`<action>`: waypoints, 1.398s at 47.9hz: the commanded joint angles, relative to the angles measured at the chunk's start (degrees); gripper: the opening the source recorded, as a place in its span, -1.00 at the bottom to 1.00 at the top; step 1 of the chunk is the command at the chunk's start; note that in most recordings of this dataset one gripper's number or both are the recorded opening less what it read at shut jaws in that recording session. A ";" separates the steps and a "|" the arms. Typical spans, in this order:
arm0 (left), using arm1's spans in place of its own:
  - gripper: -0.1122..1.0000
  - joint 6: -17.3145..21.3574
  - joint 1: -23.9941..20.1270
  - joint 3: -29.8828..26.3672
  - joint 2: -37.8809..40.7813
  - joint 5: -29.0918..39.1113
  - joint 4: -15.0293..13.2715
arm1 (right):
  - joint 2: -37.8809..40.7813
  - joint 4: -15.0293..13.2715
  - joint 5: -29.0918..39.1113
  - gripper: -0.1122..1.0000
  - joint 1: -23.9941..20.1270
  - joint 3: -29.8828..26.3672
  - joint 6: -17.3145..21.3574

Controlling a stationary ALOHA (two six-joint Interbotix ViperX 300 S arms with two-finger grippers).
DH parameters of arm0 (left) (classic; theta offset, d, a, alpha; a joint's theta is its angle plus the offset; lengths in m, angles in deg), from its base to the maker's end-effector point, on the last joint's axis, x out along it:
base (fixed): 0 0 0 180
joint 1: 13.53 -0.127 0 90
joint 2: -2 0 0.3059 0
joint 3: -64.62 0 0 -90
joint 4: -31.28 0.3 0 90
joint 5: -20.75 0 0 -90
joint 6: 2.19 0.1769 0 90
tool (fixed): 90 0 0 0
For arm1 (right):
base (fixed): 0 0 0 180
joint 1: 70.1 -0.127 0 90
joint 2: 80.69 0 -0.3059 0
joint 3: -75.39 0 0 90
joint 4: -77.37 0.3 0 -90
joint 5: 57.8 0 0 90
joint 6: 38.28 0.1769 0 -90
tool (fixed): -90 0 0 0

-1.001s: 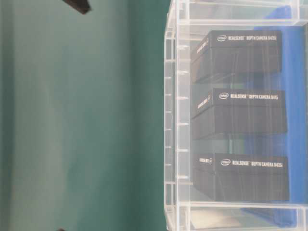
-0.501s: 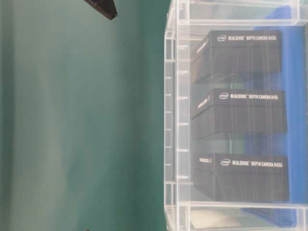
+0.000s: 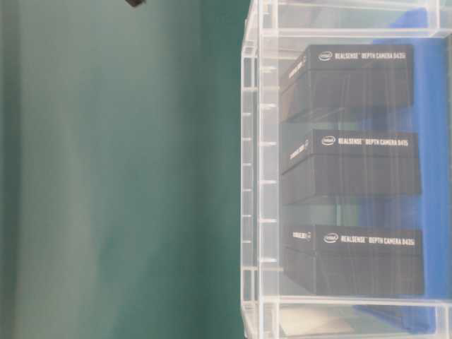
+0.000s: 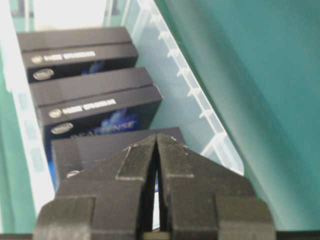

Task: Clamp the lid of the box with both arms, then lift and open it.

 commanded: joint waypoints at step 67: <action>-0.77 -1.58 4.66 -1.23 3.87 -1.05 -0.09 | 1.76 3.96 -4.83 -0.80 -8.00 -0.44 0.00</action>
